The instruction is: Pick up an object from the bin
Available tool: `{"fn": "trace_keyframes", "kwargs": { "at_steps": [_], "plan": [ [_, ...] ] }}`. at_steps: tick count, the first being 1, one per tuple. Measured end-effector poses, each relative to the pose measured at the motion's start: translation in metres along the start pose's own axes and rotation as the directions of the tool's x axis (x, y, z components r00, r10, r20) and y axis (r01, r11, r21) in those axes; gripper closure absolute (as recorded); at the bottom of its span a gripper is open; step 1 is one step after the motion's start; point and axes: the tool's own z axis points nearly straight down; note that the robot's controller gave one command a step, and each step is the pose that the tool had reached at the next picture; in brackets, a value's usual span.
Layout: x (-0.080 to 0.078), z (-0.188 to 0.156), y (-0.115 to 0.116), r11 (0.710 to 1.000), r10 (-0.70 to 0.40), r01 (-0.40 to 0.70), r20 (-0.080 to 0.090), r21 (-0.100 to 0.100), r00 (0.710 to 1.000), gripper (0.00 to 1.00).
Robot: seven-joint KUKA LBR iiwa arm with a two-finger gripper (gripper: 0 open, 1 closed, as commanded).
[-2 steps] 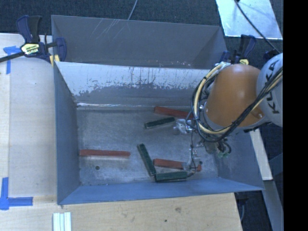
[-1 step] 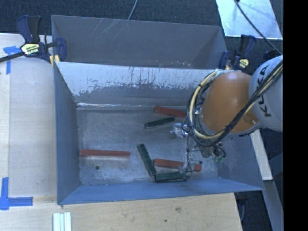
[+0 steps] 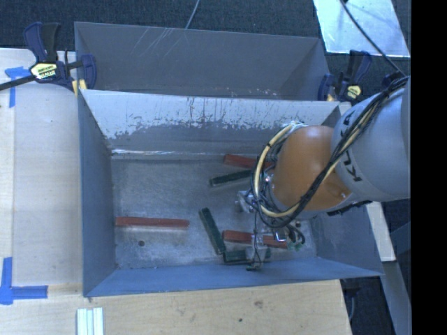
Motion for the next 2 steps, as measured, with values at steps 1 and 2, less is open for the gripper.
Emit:
{"fn": "trace_keyframes", "kwargs": {
  "at_steps": [1,2],
  "plan": [
    [0.0050,-0.0041,0.0018,0.997,-0.074,0.074,0.012,0.001,0.997,1.00],
    [0.0050,-0.0041,0.0018,0.997,-0.074,0.074,0.012,0.001,0.997,1.00]
  ]
}}
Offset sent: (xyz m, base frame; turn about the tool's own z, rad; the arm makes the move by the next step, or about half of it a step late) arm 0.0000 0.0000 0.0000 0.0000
